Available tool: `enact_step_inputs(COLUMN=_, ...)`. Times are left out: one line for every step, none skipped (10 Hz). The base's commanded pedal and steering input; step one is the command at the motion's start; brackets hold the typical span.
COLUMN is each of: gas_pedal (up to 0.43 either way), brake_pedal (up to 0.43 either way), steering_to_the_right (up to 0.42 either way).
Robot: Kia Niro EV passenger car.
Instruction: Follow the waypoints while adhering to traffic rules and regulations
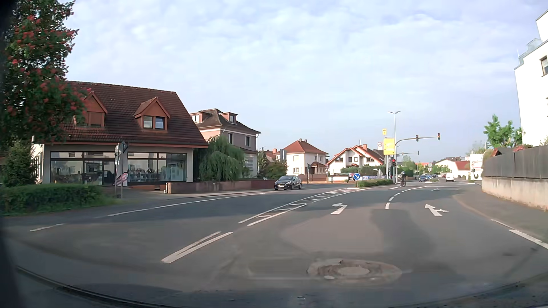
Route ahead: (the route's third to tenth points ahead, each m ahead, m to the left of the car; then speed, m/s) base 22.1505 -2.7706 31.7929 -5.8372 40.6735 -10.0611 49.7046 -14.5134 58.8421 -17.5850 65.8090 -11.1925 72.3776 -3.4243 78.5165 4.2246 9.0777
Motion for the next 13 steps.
enact_step_inputs(gas_pedal=0.000, brake_pedal=0.000, steering_to_the_right=0.060)
enact_step_inputs(gas_pedal=0.000, brake_pedal=0.000, steering_to_the_right=0.061)
enact_step_inputs(gas_pedal=0.000, brake_pedal=0.000, steering_to_the_right=0.061)
enact_step_inputs(gas_pedal=0.000, brake_pedal=0.000, steering_to_the_right=0.061)
enact_step_inputs(gas_pedal=0.000, brake_pedal=0.000, steering_to_the_right=0.064)
enact_step_inputs(gas_pedal=0.000, brake_pedal=0.000, steering_to_the_right=0.066)
enact_step_inputs(gas_pedal=0.000, brake_pedal=0.000, steering_to_the_right=0.067)
enact_step_inputs(gas_pedal=0.000, brake_pedal=0.000, steering_to_the_right=0.067)
enact_step_inputs(gas_pedal=0.000, brake_pedal=0.000, steering_to_the_right=0.067)
enact_step_inputs(gas_pedal=0.000, brake_pedal=0.000, steering_to_the_right=0.067)
enact_step_inputs(gas_pedal=0.000, brake_pedal=0.006, steering_to_the_right=0.066)
enact_step_inputs(gas_pedal=0.000, brake_pedal=0.018, steering_to_the_right=0.067)
enact_step_inputs(gas_pedal=0.000, brake_pedal=0.055, steering_to_the_right=0.067)
